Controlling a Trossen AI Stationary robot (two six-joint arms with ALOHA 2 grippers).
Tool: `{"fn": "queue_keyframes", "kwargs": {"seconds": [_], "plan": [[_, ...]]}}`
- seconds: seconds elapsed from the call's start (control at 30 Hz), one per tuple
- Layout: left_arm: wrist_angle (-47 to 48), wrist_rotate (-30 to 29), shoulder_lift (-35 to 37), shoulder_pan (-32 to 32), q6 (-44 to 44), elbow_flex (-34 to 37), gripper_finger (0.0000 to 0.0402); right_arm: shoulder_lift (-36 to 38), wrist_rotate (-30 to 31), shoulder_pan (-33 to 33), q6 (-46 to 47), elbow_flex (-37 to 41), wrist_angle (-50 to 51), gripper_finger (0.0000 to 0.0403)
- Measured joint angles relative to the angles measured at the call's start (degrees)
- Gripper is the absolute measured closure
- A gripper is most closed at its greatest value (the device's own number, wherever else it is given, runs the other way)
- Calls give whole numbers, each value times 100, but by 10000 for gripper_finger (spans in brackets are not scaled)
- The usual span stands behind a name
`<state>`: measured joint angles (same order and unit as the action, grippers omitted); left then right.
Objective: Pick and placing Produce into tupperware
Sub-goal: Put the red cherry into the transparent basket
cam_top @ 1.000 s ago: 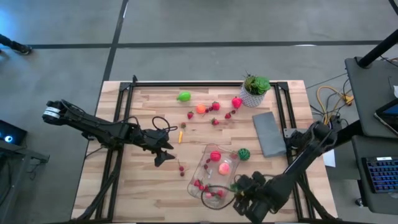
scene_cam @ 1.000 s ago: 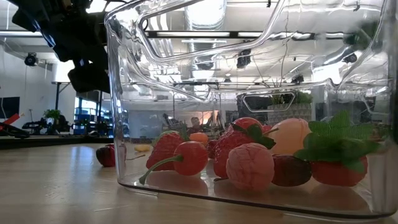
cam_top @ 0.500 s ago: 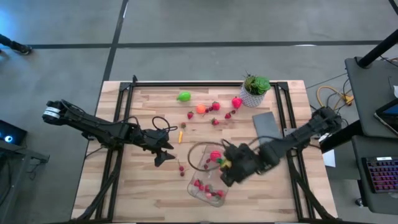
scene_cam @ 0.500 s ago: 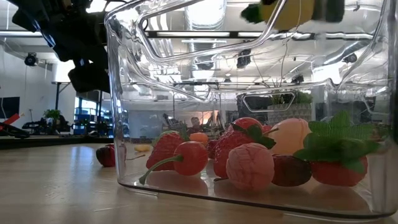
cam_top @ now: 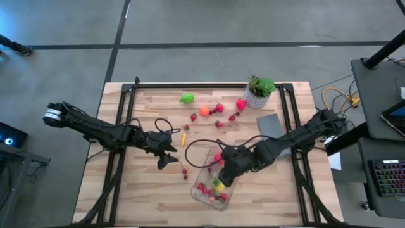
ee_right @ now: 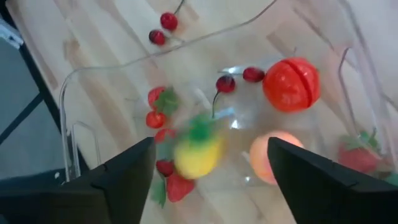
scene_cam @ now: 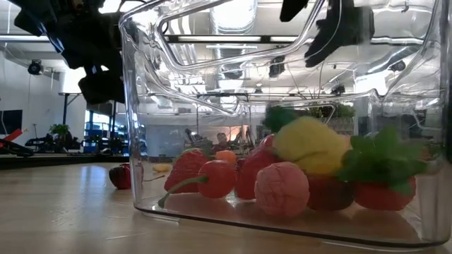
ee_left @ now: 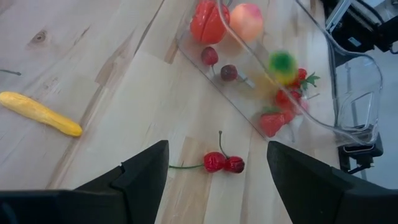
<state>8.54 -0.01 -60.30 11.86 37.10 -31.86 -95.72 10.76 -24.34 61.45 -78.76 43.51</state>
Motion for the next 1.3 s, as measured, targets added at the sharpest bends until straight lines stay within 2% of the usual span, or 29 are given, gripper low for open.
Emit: {"fn": "queue_keyframes", "kwargs": {"seconds": [0.17,0.37,0.53,0.73,0.9,1.17,1.23,1.3], "plan": [[-100,0,0,0,3,0,144,2,346,0,51,-60,2,71],[-195,150,0,0,13,0,144,50,662,-66,195,-162,63,66],[-894,244,-45,-9,3,0,144,70,795,-94,262,-307,176,73],[-1644,-119,-74,-15,0,0,144,72,1196,-250,308,-644,357,74],[-2011,-231,-129,-15,-6,1,144,74,1625,-473,569,-959,1013,74],[-2354,-357,-357,-15,611,-17,144,76,1910,-757,1238,-1113,2300,74],[-2216,-342,-367,-13,694,-7,144,74,1923,-807,1364,-1113,2429,74],[-1943,-330,-386,-15,1147,-26,144,76,1913,-844,1503,-1111,2571,74]]}}
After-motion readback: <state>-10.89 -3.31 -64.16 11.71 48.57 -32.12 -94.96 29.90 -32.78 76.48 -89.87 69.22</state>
